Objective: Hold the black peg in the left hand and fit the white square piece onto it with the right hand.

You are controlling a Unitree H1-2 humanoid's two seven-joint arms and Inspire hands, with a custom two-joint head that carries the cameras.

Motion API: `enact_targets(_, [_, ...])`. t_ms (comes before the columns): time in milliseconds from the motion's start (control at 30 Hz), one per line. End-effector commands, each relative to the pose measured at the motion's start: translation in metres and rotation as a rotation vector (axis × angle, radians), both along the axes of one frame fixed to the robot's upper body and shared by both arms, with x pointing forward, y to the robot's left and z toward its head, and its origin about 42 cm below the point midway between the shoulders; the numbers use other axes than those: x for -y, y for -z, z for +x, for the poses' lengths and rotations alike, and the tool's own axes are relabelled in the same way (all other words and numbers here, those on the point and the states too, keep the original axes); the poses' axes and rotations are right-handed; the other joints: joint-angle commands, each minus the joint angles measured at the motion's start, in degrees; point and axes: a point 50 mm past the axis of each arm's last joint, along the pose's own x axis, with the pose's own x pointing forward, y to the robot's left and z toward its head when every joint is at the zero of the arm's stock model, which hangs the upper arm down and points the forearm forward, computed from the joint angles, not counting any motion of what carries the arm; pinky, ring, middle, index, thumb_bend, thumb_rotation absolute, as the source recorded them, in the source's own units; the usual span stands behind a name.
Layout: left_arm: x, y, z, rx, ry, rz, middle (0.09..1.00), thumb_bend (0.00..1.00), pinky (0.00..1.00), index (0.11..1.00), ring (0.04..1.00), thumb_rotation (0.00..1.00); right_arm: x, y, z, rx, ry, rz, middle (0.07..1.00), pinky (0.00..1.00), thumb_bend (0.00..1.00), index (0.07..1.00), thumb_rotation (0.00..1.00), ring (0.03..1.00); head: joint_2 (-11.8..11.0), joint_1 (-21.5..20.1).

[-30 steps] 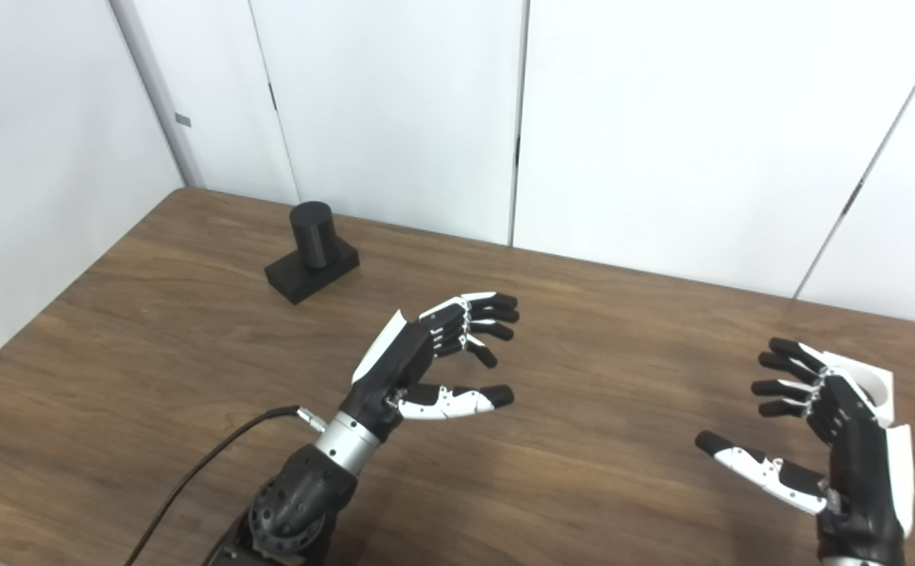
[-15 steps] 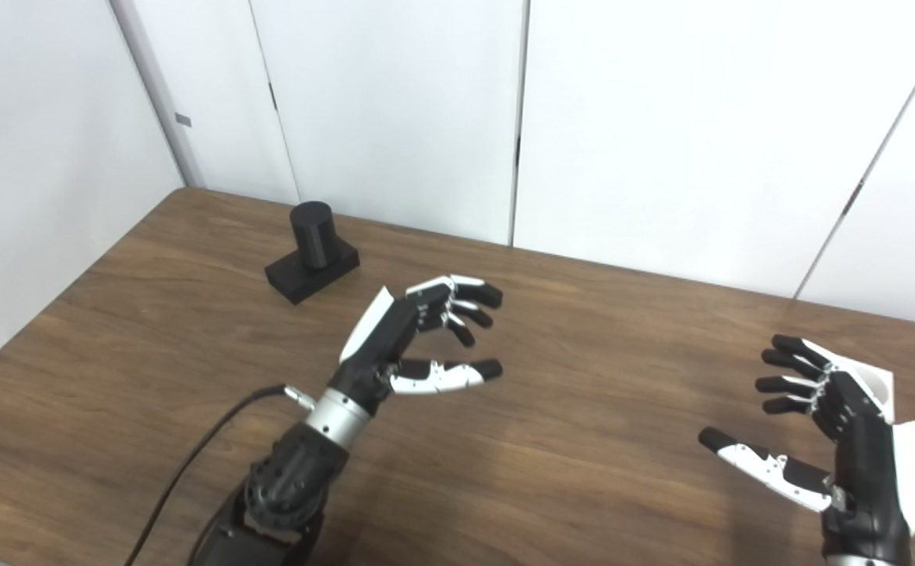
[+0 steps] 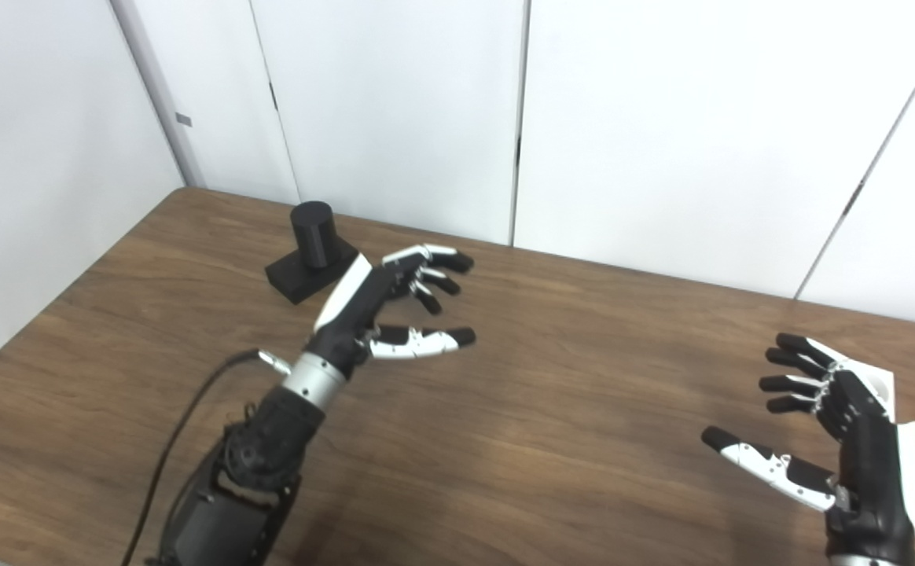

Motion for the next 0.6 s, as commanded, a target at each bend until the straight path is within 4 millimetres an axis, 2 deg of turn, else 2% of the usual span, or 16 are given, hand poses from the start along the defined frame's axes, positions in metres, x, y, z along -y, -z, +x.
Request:
enact_targets(0, [-0.001,-0.022,0.008,0.110,-0.015,0.047,0.733,0.74,0.50,0.715,0.641,0.11,0.002,-0.021,0.004,0.080,-0.006,-0.017,0.694,0.50,0.58,0.716,0.00,0.597,0.05,0.10])
enact_targets(267, [-0.016,-0.034,0.019,0.160,-0.082,0.193,0.740,0.76,0.47,0.719,0.651,0.11,0.002,-0.022,0.005,0.086,-0.012,-0.018,0.690,0.50,0.58,0.713,0.00,0.594,-0.06,0.30])
enact_targets(433, [-0.030,-0.038,0.027,0.165,-0.115,0.206,0.743,0.77,0.52,0.718,0.680,0.12,0.004,-0.021,0.006,0.085,-0.011,-0.024,0.688,0.50,0.58,0.712,0.00,0.594,-0.10,0.39])
enact_targets(567, [-0.036,-0.042,0.032,0.180,-0.156,0.255,0.739,0.77,0.52,0.716,0.656,0.13,0.004,-0.022,0.007,0.085,-0.011,-0.023,0.686,0.50,0.59,0.712,0.00,0.592,-0.19,0.48])
